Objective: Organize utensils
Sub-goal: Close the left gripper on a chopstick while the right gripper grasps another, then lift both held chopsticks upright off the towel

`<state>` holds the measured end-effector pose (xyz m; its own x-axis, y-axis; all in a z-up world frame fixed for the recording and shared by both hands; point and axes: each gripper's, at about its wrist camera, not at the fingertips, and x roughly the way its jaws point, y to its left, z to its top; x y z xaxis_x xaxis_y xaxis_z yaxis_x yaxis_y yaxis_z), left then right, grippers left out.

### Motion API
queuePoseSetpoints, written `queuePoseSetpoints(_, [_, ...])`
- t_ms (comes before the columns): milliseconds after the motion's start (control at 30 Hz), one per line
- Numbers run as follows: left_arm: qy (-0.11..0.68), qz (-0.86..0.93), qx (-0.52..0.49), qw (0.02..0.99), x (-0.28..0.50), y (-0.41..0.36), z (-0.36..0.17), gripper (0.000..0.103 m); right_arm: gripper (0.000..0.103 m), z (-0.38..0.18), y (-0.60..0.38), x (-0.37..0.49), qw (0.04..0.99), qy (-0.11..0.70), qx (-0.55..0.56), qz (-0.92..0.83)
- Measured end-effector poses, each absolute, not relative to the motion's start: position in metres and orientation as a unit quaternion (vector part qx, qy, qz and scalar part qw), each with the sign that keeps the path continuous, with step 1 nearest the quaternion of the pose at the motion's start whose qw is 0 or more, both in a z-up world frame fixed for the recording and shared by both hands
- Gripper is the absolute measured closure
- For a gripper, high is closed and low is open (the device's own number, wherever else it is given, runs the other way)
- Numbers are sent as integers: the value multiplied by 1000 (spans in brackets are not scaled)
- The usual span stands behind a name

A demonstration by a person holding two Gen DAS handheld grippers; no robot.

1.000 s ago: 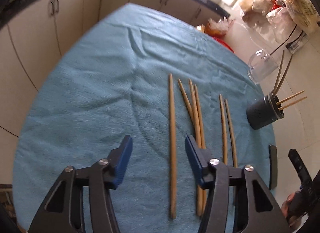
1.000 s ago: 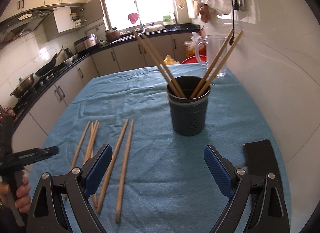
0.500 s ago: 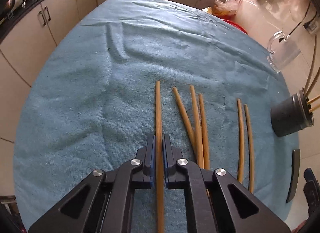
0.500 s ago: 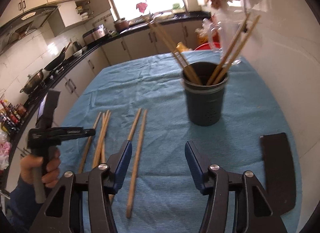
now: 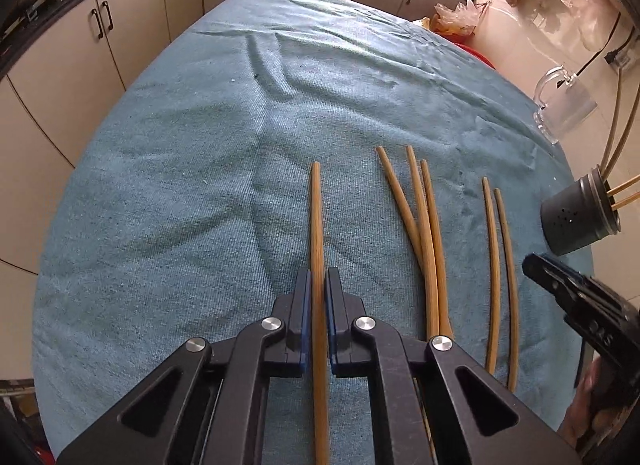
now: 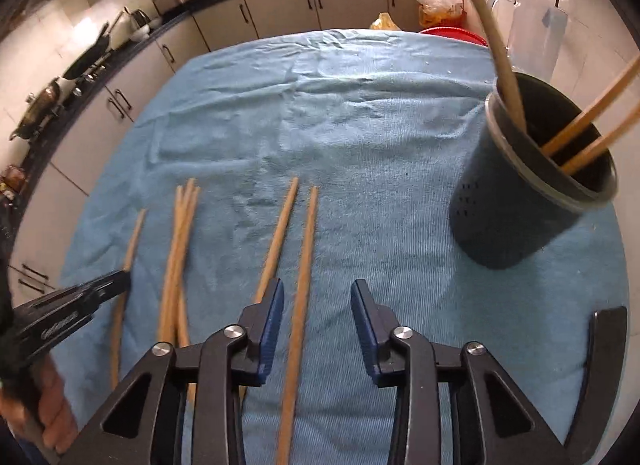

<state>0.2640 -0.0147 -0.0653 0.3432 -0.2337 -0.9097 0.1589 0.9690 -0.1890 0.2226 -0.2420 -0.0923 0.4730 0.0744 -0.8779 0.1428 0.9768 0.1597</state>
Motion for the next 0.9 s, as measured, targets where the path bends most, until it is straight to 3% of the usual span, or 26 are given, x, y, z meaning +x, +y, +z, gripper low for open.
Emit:
queuePoseSetpoints(267, [553, -116, -27, 825, 271, -19, -66, 96, 70, -107, -236, 242, 839, 538, 75, -28])
queuePoseSetpoints(333, [550, -115, -29, 826, 272, -20, -66, 96, 78, -107, -232, 244, 840, 538, 60, -33])
queuePoseSetpoints(400, [546, -124, -36, 827, 272, -19, -65, 97, 94, -107, -229, 247, 842, 536, 48, -31])
queuePoseSetpoints(600, [516, -142, -53, 843, 256, -12, -45, 97, 96, -93, -242, 230, 856, 504, 116, -2])
queuePoseSetpoints(900, [442, -169, -52, 879, 208, -15, 20, 97, 96, -18, -245, 159, 913, 376, 154, 33])
